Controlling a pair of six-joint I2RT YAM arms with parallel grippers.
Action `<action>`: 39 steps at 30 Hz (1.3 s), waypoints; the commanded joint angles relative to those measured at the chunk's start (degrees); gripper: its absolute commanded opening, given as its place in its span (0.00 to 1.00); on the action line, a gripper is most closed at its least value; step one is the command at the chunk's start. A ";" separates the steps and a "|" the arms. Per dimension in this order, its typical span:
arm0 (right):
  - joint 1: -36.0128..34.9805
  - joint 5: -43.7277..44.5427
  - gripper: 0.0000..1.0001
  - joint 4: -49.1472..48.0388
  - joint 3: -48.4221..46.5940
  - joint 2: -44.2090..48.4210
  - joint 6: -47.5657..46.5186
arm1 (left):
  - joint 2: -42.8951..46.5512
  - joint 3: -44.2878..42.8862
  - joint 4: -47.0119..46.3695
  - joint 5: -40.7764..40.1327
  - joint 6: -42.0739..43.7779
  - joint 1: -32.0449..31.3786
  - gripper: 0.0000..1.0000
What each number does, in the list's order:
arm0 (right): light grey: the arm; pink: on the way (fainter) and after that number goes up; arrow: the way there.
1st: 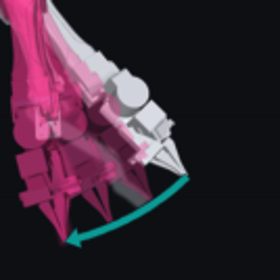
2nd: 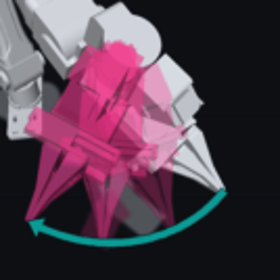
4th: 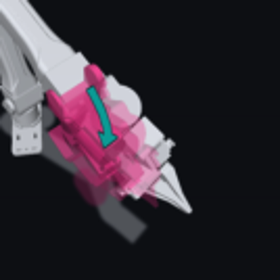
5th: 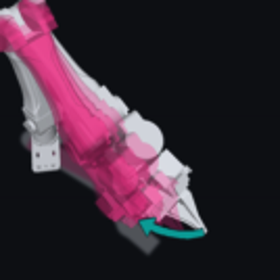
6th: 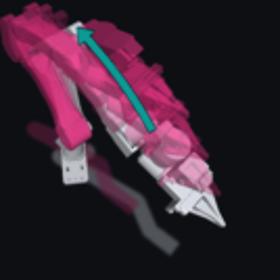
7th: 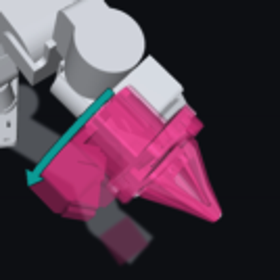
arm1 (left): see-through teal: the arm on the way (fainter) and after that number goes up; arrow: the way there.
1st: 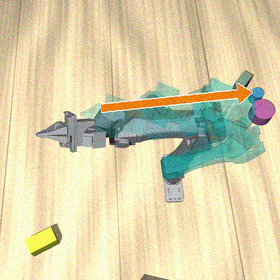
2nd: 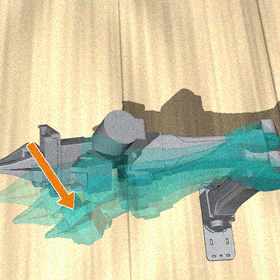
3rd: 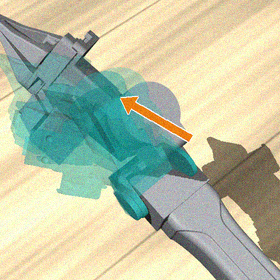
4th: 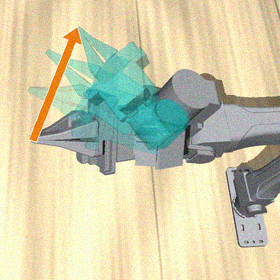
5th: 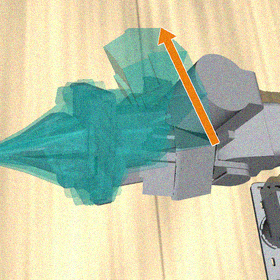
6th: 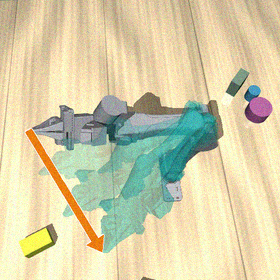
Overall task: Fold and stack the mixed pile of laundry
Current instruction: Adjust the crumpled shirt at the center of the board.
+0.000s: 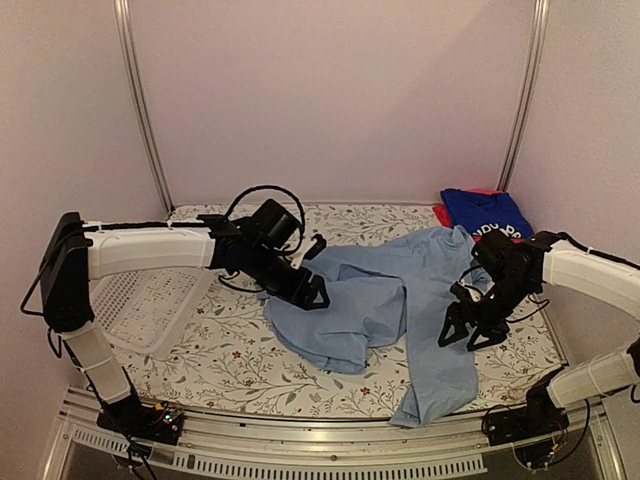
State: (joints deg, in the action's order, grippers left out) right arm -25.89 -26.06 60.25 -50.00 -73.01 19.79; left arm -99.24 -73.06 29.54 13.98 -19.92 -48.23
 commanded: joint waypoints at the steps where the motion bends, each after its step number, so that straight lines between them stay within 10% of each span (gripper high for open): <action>1: -0.80 2.82 0.83 3.84 2.38 4.22 5.34 | -2.65 -2.28 3.39 -4.29 2.91 -2.17 0.81; 18: -3.11 2.82 0.95 -0.84 6.21 -2.12 5.91 | -24.21 -11.42 5.27 -13.68 1.70 14.02 0.48; 36: -8.44 -0.77 0.98 -6.00 12.46 -3.12 12.00 | -24.44 -16.89 7.33 -18.22 2.72 22.33 0.51; 39: -8.47 -1.42 0.80 -8.80 15.47 -4.32 13.02 | -23.20 -17.82 6.58 -16.76 2.88 22.27 0.52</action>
State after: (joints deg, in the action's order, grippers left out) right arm -33.85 -26.37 55.35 -37.56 -75.88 30.11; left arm -123.85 -89.10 35.16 -2.87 -17.96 -27.09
